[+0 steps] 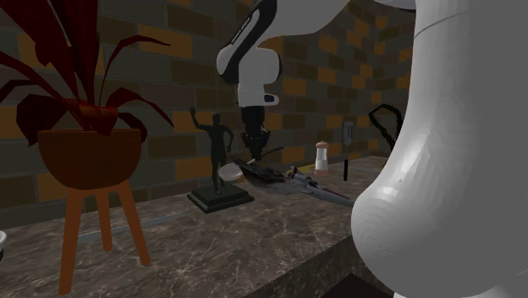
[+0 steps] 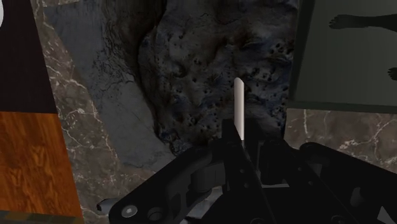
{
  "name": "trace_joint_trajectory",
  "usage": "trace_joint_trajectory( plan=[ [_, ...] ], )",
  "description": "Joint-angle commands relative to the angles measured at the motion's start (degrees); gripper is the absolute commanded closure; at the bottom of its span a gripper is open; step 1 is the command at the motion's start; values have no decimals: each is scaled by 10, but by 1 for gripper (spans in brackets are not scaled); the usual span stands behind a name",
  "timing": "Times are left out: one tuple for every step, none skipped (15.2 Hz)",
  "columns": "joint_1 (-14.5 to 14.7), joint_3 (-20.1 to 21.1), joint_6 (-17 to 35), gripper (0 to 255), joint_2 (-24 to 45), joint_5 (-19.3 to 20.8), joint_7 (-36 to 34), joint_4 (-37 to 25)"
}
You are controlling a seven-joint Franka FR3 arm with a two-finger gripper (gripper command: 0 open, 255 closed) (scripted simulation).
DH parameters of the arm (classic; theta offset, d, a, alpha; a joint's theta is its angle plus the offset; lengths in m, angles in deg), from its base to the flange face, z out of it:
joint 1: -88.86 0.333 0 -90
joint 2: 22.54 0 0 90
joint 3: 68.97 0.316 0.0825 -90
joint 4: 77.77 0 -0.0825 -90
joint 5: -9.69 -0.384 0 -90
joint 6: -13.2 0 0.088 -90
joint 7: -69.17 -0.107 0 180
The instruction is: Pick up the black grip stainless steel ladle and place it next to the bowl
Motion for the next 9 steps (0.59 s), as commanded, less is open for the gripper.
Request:
trace_joint_trajectory(
  plan=[
    [0, 0, -16, 255, -2, 0, 1, -14],
    [0, 0, -24, 255, -3, -1, 2, -21],
    [0, 0, -31, 255, -4, -1, 2, -27],
    [7, 6, -32, 255, -1, -1, -11, -31],
    [13, 13, -34, 255, 3, -2, -24, -35],
    [20, 20, -35, 255, 7, -3, -38, -41],
    [27, 26, -37, 255, 12, -3, -51, -47],
    [34, 33, -39, 255, 17, -3, -64, -53],
    [41, 39, -41, 255, 23, -3, -78, -61]
  ],
)
